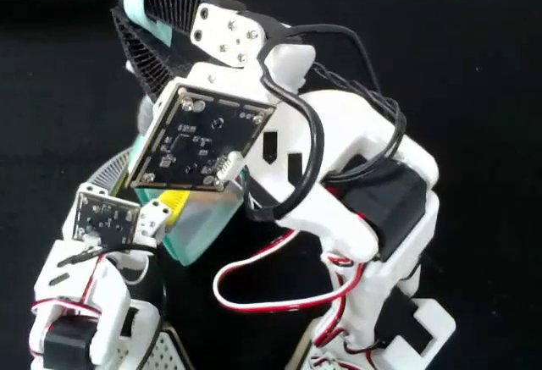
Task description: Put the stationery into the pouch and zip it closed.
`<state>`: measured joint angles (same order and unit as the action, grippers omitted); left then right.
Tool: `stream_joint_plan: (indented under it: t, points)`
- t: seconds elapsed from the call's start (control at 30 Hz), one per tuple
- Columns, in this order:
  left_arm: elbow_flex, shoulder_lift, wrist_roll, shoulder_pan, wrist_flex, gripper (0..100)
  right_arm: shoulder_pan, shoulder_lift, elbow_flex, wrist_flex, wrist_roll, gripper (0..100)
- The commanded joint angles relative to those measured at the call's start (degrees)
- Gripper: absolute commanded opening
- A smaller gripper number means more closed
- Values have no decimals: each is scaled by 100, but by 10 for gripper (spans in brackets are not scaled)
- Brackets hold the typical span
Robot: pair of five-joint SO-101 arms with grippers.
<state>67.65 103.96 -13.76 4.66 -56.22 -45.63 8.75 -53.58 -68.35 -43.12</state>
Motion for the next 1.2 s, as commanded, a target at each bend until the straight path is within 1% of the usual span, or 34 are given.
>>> stream_joint_plan:
  t: [0.0,0.07,0.13,0.3,0.43,0.53,0.63,0.73,1.0,1.07,1.17]
  points:
    - [-127,18,-35,119,149,293,70,347,-207,0,44,12]
    - [-277,18,-35,163,158,294,79,479,-189,-9,44,12]
    - [-365,9,-35,180,360,293,79,602,-189,-185,26,12]
    - [-382,-26,-35,602,554,291,88,725,-189,-686,26,12]
    - [-259,-9,-79,998,554,235,273,708,-189,-738,53,12]
    - [-119,0,-79,1051,536,200,396,699,-189,-738,53,12]
    - [84,9,-62,1033,484,141,624,708,-189,-712,53,12]
    - [110,18,-53,1095,229,77,897,681,-189,-686,53,12]
    - [92,18,-44,1095,185,60,1407,673,-127,-695,44,12]
    - [92,18,-44,1095,176,23,1653,673,101,-615,35,12]
    - [31,18,-44,1095,-62,28,2092,673,673,-211,35,12]
